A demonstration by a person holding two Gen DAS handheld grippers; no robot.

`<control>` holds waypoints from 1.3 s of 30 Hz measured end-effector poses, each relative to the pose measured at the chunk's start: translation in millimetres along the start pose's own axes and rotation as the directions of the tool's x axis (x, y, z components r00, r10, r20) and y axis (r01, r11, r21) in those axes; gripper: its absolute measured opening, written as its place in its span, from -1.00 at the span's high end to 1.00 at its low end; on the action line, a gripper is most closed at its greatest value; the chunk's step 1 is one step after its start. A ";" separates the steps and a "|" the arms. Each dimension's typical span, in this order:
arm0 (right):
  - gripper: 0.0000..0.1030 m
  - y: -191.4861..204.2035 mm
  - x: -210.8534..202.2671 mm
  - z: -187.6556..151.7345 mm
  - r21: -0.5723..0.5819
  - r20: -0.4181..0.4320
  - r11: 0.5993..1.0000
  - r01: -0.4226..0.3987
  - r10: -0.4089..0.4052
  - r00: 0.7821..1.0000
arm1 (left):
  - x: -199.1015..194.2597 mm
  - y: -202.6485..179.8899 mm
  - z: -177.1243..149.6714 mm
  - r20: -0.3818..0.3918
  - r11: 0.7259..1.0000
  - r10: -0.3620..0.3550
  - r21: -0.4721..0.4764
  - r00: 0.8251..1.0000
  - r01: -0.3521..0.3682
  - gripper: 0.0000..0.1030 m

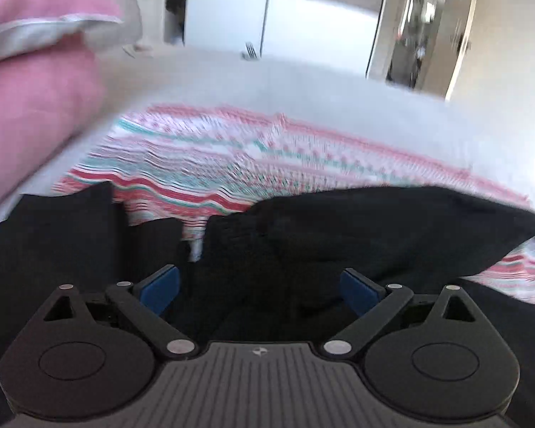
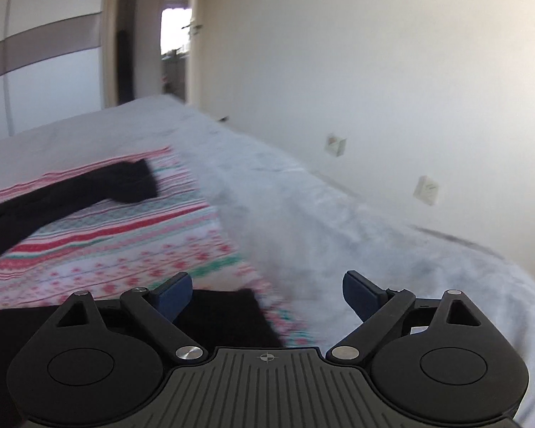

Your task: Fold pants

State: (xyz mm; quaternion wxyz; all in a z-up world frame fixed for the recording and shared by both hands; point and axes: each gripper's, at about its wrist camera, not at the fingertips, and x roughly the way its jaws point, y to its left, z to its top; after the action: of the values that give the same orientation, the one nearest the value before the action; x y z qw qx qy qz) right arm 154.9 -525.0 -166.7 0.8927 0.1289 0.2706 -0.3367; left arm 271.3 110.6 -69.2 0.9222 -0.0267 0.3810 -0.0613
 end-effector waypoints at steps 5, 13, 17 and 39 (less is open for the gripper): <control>-0.80 29.6 51.4 28.2 0.032 -0.057 0.996 -0.088 0.090 0.994 | 73.8 -12.8 3.6 -0.117 0.996 0.089 0.038 0.989 -0.085 -0.57; -0.44 84.3 144.7 79.8 0.078 -0.098 0.982 -0.174 0.181 0.979 | 89.8 -5.1 0.7 -0.070 0.994 0.107 -0.004 0.992 -0.108 0.39; -0.18 103.9 190.5 100.8 0.139 -0.106 0.973 -0.184 0.199 0.974 | 78.4 11.8 5.7 -0.047 0.997 0.065 -0.027 0.997 -0.066 0.53; 0.88 86.1 124.6 163.3 -0.042 0.020 0.982 -0.185 0.186 0.982 | 56.4 30.7 39.3 0.004 0.994 0.061 0.094 0.998 -0.061 0.58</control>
State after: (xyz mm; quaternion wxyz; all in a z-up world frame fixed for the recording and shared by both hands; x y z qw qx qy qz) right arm 355.5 -594.8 -99.6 0.9258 0.1315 0.2533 -0.2478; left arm 341.5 133.6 -83.7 0.9241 0.0284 0.3777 -0.0512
